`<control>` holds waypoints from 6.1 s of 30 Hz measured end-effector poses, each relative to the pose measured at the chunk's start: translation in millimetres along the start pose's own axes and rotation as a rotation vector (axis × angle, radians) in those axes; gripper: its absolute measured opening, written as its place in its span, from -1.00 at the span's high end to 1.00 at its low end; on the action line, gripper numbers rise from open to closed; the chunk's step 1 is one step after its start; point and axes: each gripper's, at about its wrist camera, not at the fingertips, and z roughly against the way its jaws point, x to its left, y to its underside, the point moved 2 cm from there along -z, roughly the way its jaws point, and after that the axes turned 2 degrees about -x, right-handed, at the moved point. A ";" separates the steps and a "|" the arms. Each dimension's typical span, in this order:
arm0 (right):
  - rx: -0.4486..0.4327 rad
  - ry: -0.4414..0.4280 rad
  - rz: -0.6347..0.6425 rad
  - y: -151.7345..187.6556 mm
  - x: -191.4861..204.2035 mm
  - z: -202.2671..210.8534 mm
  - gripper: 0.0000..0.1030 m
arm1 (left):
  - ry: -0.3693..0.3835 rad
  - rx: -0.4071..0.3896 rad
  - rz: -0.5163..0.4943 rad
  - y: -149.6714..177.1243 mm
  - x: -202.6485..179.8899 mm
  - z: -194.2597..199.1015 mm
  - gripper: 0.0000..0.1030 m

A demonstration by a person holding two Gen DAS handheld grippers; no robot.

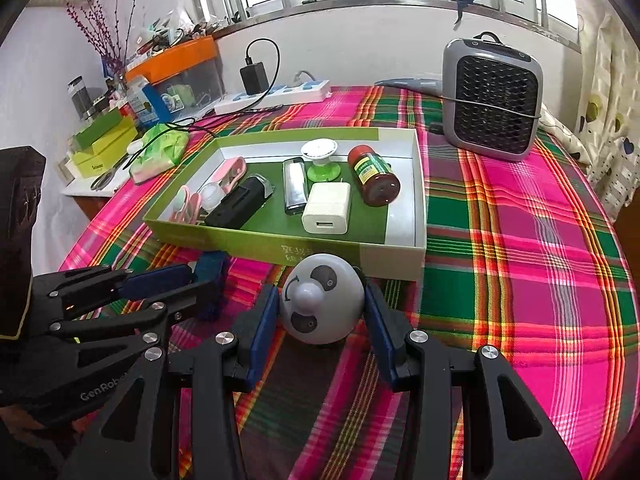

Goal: Organize rigid objects
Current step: 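Close the left gripper on the blue USB stick and lift it, then carry the white ball gadget and blue USB stick over the tray, then release the white ball gadget into the tray with the right gripper while the left gripper drops the blue stick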

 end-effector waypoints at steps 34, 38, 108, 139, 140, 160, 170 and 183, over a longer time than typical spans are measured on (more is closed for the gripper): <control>0.002 -0.008 -0.012 1.4 -2.9 -1.4 0.13 | -0.047 0.013 -0.006 3.3 4.3 -9.1 0.59; 0.002 -0.005 -0.011 1.7 -2.7 -1.8 0.13 | -0.047 0.009 -0.003 3.7 4.9 -9.0 0.59; -0.038 0.030 0.060 -59.7 16.0 -17.1 0.13 | -0.075 -0.113 0.023 -53.0 52.2 8.7 0.59; 0.048 -0.002 0.120 -67.4 28.5 -67.4 0.13 | -0.074 -0.088 0.019 -53.3 54.2 -9.3 0.59; 0.050 -0.002 0.120 -67.0 28.2 -68.1 0.13 | -0.074 -0.088 0.019 -53.1 54.4 -9.5 0.59; 0.040 0.011 0.166 -64.0 34.4 -69.6 0.13 | -0.069 -0.082 0.025 -54.0 53.8 -12.8 0.59; 0.038 0.012 0.169 -63.6 35.2 -69.7 0.13 | -0.070 -0.076 0.026 -53.1 52.2 -13.3 0.56; 0.035 0.011 0.162 -62.3 34.7 -68.9 0.12 | -0.067 -0.083 0.026 -50.5 51.1 -11.0 0.47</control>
